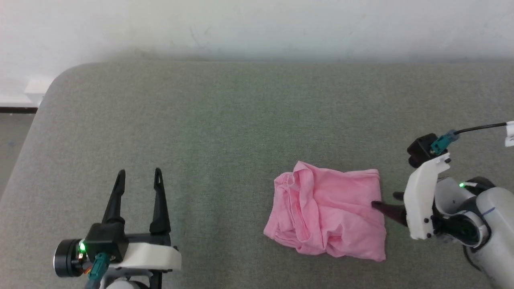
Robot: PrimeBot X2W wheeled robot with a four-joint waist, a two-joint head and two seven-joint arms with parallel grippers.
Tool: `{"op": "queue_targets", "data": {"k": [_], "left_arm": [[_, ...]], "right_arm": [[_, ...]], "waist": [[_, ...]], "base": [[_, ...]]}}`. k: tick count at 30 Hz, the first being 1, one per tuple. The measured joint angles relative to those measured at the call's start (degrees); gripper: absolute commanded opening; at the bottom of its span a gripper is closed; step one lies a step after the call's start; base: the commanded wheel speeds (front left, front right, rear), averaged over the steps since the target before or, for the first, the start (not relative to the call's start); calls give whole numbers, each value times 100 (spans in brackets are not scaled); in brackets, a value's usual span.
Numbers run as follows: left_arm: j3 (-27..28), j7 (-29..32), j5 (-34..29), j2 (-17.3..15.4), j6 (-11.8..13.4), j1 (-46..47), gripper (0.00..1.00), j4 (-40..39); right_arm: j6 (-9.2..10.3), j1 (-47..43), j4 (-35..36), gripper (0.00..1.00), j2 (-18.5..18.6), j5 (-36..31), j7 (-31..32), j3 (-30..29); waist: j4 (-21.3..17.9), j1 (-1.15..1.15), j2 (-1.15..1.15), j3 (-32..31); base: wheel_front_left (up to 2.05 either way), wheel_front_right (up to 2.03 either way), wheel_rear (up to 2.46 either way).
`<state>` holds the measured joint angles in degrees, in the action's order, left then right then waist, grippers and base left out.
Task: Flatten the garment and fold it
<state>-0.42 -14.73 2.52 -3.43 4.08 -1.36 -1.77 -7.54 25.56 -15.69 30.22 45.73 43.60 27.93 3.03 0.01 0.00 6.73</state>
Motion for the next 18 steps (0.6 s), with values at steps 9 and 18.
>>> {"op": "queue_targets", "data": {"k": [9, 18], "left_arm": [[-70, 0, 0, 18, 1, 197, 100, 14], [-26, 0, 0, 20, 18, 200, 100, 79]], "right_arm": [[1, 14, -654, 100, -313, 229, -190, 542], [-5, 51, -609, 0, -188, 375, -1013, 999]], "waist": [[183, -1, 0, 323], [108, 0, 0, 265]], "base": [[0, 0, 0], [0, 0, 0]]}}
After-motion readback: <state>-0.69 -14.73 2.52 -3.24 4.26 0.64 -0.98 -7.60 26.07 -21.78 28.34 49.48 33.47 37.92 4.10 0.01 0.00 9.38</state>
